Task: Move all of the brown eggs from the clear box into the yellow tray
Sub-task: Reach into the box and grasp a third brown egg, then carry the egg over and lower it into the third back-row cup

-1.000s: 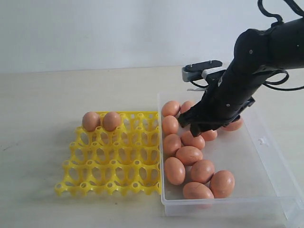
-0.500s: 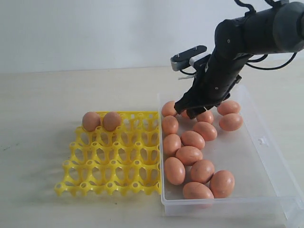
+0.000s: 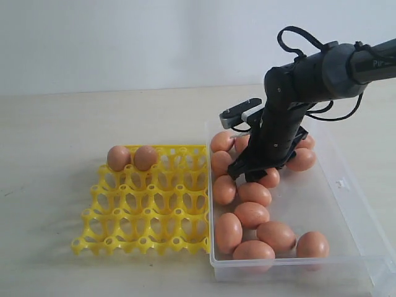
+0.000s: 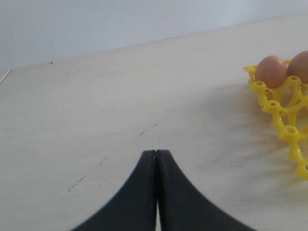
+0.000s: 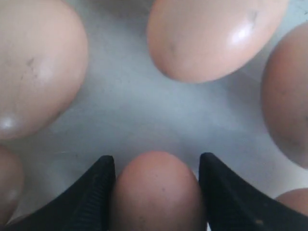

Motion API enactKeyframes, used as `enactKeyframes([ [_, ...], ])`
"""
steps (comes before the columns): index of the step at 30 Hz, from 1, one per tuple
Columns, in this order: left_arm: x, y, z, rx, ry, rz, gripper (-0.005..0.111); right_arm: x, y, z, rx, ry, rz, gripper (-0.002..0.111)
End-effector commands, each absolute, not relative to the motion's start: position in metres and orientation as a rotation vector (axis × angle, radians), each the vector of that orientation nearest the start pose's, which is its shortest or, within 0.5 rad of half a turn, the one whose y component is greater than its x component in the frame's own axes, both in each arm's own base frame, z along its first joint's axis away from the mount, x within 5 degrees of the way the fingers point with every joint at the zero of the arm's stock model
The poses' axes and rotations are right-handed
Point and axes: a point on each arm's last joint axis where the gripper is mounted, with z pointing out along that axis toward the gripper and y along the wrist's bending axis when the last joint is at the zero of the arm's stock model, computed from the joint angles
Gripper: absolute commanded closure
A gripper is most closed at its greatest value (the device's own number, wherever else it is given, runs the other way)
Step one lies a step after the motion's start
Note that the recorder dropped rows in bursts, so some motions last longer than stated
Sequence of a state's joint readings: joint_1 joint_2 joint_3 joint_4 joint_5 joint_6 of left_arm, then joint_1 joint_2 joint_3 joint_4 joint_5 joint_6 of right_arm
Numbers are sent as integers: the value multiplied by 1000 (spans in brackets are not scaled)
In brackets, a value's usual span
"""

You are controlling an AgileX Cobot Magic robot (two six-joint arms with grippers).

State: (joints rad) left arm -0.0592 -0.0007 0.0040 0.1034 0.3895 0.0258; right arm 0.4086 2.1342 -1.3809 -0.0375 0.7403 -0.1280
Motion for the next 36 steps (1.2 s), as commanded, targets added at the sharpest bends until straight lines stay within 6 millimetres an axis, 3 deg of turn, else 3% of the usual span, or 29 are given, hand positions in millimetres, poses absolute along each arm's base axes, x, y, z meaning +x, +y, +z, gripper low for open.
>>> enactKeyframes([
  [1, 53, 0, 179, 137, 1858, 76, 107, 365, 163, 88, -868, 2919, -13, 58],
  [3, 53, 0, 179, 137, 1858, 76, 107, 365, 163, 88, -871, 2902, -9, 77],
  [5, 53, 0, 179, 137, 1858, 76, 107, 365, 163, 97, -877, 2878, -6, 106],
  [8, 53, 0, 179, 137, 1858, 76, 107, 366, 165, 121, -844, 2824, 39, 108],
  [10, 53, 0, 179, 137, 1858, 76, 107, 364, 168, 148, -779, 2778, 105, 108],
  [12, 53, 0, 179, 137, 1858, 76, 107, 360, 170, 181, -700, 2679, 189, 108],
  [15, 53, 0, 179, 137, 1858, 76, 107, 339, 173, 235, -594, 2392, 297, 108],
  [19, 53, 0, 179, 137, 1858, 76, 107, 315, 181, 258, -540, 2144, 344, 108],
  [21, 53, 0, 179, 137, 1858, 76, 107, 303, 190, 258, -501, 2024, 386, 108],
  [26, 53, 0, 179, 137, 1858, 76, 107, 289, 215, 234, -434, 1933, 492, 108],
  [31, 53, 0, 179, 137, 1858, 76, 107, 296, 246, 201, -453, 1904, 535, 108],
  [36, 53, 0, 179, 137, 1858, 76, 107, 314, 271, 167, -517, 1981, 534, 108],
])
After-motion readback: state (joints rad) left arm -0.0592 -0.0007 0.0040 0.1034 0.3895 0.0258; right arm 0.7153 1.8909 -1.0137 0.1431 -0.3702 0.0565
